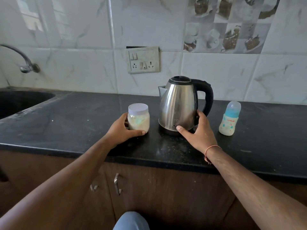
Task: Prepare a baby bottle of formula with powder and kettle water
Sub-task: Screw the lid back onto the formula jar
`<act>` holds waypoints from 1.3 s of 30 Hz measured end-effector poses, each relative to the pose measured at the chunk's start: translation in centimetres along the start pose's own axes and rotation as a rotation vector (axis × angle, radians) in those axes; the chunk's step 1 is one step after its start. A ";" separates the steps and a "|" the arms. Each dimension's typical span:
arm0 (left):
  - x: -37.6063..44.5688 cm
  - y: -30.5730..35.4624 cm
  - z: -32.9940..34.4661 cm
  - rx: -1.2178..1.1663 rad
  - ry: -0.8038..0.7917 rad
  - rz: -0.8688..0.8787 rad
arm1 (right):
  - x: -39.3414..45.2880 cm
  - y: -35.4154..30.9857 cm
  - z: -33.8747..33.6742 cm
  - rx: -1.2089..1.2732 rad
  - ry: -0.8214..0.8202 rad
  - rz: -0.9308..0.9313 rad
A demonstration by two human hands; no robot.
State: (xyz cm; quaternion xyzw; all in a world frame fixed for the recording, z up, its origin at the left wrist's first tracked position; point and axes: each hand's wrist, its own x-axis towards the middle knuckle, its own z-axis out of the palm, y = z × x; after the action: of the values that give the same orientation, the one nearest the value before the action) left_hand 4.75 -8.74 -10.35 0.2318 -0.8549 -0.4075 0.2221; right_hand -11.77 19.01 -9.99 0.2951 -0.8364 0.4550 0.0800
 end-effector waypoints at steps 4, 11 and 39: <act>1.5 -0.7 -0.6 -0.019 0.000 0.001 | 0.5 0.4 0.2 -0.043 0.019 -0.042; 3.5 -1.9 -1.5 -0.086 -0.022 -0.049 | 1.2 0.2 0.7 -0.093 -0.013 -0.040; 5.7 -2.1 -0.6 -0.017 0.088 -0.061 | 2.1 -0.1 1.1 -0.125 -0.035 -0.018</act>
State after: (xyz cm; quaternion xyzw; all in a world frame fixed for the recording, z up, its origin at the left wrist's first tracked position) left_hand 1.03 -13.57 -10.62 0.2734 -0.8335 -0.4107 0.2487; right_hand -13.29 17.21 -9.68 0.3048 -0.8619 0.3957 0.0876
